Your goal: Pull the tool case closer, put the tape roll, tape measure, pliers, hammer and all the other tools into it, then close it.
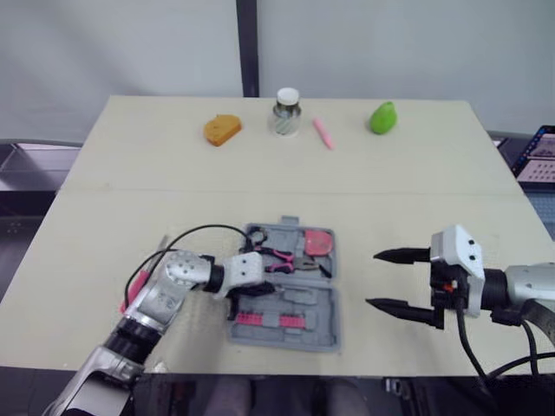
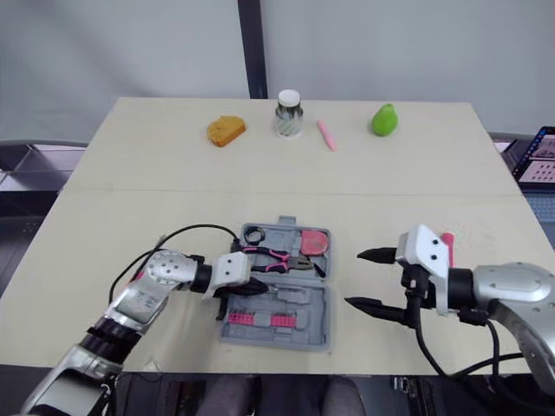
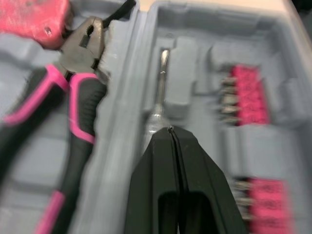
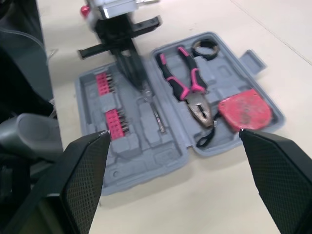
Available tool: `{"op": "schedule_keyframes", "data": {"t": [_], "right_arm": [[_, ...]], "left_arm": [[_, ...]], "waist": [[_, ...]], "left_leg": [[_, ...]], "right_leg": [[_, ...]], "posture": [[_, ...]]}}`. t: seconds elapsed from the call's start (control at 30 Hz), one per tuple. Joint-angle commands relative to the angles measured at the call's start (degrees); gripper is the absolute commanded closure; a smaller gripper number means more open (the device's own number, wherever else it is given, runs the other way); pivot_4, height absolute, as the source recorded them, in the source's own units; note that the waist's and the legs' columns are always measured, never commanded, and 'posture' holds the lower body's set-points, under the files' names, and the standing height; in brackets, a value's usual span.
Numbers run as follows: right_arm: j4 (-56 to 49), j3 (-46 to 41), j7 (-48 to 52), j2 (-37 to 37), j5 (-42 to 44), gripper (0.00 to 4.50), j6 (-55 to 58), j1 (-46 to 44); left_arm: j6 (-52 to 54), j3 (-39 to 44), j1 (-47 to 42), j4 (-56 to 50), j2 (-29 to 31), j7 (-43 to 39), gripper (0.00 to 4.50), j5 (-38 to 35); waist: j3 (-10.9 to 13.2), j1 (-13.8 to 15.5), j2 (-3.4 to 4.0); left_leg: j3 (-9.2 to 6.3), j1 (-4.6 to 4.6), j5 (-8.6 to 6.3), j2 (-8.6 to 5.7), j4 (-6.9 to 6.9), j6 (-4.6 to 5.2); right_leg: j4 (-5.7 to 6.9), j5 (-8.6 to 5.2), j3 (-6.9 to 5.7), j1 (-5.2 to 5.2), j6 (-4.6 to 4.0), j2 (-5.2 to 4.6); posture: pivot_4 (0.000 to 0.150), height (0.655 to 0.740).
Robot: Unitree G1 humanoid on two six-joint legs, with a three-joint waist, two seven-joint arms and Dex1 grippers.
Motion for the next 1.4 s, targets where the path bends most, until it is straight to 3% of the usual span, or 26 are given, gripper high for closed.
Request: {"op": "schedule_keyframes", "data": {"t": [0.03, 0.13, 0.27, 0.37, 0.4, 0.53, 0.67, 0.83, 1.2, 1.33, 1.4], "right_arm": [[3.7, -5.1, 0.9, 1.1, 2.2, 0.0, -0.4, 1.1], [9.6, -8.2, 2.2, 1.2, 0.6, 0.0, -1.8, 3.5], [22.5, -11.4, 3.9, 0.8, -3.3, 0.0, -6.2, 5.7], [36.9, -13.2, 4.0, 0.6, -6.5, 0.0, -11.3, 4.3], [40.2, -13.5, 4.0, 0.5, -7.2, 0.0, -12.6, 3.6], [51.3, -13.1, 4.2, -0.1, -10.3, 0.0, -17.6, 0.1], [64.0, -13.1, 2.3, 0.2, -13.0, 0.0, -23.0, -4.6], [71.7, -12.5, 2.5, -0.1, -15.0, 0.0, -27.6, -7.2], [68.6, -13.3, 3.0, -0.2, -14.6, 0.0, -27.3, -5.4], [63.3, -13.9, 2.9, 0.3, -12.9, 0.0, -24.8, -4.2], [54.7, -13.1, 3.5, 1.0, -10.7, 0.0, -20.8, -2.7]], "left_arm": [[11.6, 10.7, -0.4, -9.5, 4.1, -0.2, 4.47, -10.3], [16.2, 18.5, 1.8, -11.8, 9.0, 1.5, 3.59, -13.4], [17.9, 30.7, 8.3, -10.8, 14.0, 5.5, 1.73, -14.5], [15.7, 42.9, 18.1, -8.0, 16.3, 8.0, 0.19, -13.0], [15.0, 45.5, 20.6, -7.5, 16.5, 8.7, 0.05, -12.8], [13.0, 53.2, 28.7, -7.7, 14.9, 12.3, 0.05, -12.6], [5.6, 60.0, 33.4, 1.8, 13.5, 15.7, 0.05, -11.2], [-1.2, 61.5, 34.4, 9.8, 14.0, 18.1, 0.05, -10.3], [-3.4, 56.4, 31.4, 12.0, 14.1, 19.6, 0.05, -10.6], [-2.8, 55.6, 31.3, 10.3, 13.8, 20.1, 0.05, -11.4], [-1.5, 56.2, 32.0, 6.7, 12.3, 20.3, 0.05, -13.4]], "waist": [[0.0, -0.2, -0.05], [0.0, -0.3, -0.05], [0.1, -1.0, -0.05], [0.1, -1.3, -0.07], [0.1, -1.5, -0.07], [0.1, -1.8, -0.05], [0.1, -1.7, -0.04], [0.1, -1.5, -0.03], [0.1, -1.7, -0.02], [0.1, -2.3, -0.02], [0.1, -2.6, -0.02]], "left_leg": [[-0.01, -0.01, 0.0, 0.02, 0.0, 0.0], [0.0, 0.0, 0.0, 0.0, -0.01, 0.0], [0.03, 0.04, 0.0, 0.0, -0.15, 0.0], [0.05, 0.05, 0.0, 0.01, -0.19, 0.0], [0.09, 0.1, 0.0, 0.01, -0.3, 0.0], [0.23, 0.2, 0.01, 0.05, -0.48, -0.01], [0.26, 0.23, 0.01, 0.06, -0.45, -0.02], [0.3, 0.23, 0.01, 0.04, -0.6, -0.03], [0.32, 0.27, 0.03, 0.07, -0.66, -0.06], [0.33, 0.28, 0.03, 0.08, -0.7, -0.06], [0.33, 0.28, 0.03, 0.08, -0.72, -0.06]], "right_leg": [[0.0, 0.0, 0.0, 0.0, 0.0, 0.01], [-0.02, 0.0, 0.02, 0.02, 0.0, -0.01], [-0.09, 0.0, 0.03, 0.02, 0.0, -0.03], [-0.13, 0.0, 0.03, 0.01, 0.0, -0.02], [-0.16, 0.0, 0.04, 0.01, -0.01, -0.03], [-0.29, -0.01, 0.08, 0.0, -0.01, -0.03], [-0.29, -0.01, 0.11, 0.01, -0.01, -0.04], [-0.38, -0.01, 0.1, -0.02, -0.01, -0.06], [-0.35, -0.01, 0.12, -0.03, -0.01, -0.04], [-0.35, -0.01, 0.13, -0.04, -0.01, -0.04], [-0.35, -0.01, 0.13, -0.05, -0.01, -0.04]], "posture": [[0.15, 0.74], [0.15, 0.74], [0.15, 0.74], [0.15, 0.74], [0.15, 0.74], [0.15, 0.74], [0.15, 0.74], [0.15, 0.74], [0.15, 0.74], [0.15, 0.74], [0.15, 0.74]]}}
